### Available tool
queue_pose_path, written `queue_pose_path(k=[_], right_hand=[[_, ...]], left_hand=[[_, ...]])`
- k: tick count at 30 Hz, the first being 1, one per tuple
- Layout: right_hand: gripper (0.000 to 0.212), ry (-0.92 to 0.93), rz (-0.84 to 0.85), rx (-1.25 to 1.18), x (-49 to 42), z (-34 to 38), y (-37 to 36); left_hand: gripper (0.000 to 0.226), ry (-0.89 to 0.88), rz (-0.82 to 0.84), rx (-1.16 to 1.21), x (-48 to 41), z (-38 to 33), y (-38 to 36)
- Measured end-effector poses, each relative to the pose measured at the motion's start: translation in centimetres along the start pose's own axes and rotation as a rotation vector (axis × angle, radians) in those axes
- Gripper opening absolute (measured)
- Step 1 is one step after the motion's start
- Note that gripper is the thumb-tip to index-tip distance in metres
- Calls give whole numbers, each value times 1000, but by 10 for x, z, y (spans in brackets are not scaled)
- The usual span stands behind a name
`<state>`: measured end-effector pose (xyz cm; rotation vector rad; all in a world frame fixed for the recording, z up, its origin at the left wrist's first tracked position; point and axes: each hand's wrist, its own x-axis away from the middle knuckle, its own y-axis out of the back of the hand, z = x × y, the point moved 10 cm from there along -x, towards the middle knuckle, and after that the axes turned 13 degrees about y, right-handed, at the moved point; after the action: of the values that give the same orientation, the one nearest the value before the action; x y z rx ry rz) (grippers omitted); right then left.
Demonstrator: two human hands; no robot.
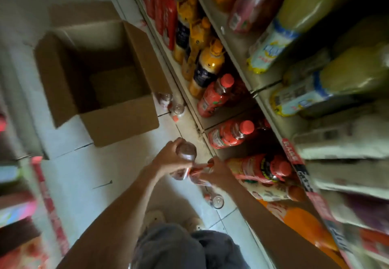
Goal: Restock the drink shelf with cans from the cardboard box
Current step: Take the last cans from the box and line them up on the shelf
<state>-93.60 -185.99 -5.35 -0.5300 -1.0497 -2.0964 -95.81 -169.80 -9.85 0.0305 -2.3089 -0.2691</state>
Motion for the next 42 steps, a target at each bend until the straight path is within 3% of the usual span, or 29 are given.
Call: queue_pose_path(k=[4, 8, 11, 14, 17, 23, 30, 35, 38, 42], right_hand=[[64, 133, -38, -64, 70, 115, 51], [84, 261, -107, -162, 164, 223, 117], [77, 400, -162, -216, 236, 290, 177], [56, 516, -240, -190, 319, 352, 254], [62, 621, -346, -134, 371, 393, 316], [50, 724, -571, -198, 452, 444, 406], [44, 746, -859, -161, 501, 474, 483], [45, 619, -1006, -112, 531, 470, 522], [42, 512, -1054, -6, 555, 460, 538], [54, 343, -1121, 143, 578, 436, 561]], left_hand=[[45, 19, 12, 313, 115, -78, 60], [62, 15, 96, 425, 227, -167, 100], [76, -53, 185, 382, 293, -249, 131], [56, -155, 221, 353, 373, -344, 157], [69, -232, 228, 307, 424, -417, 168], [41, -342, 232, 292, 484, -517, 170], [50, -583, 347, 127, 527, -635, 160], [42, -773, 519, -12, 556, -699, 128], [51, -831, 572, -139, 564, -721, 103], [62, -851, 588, -237, 567, -737, 62]])
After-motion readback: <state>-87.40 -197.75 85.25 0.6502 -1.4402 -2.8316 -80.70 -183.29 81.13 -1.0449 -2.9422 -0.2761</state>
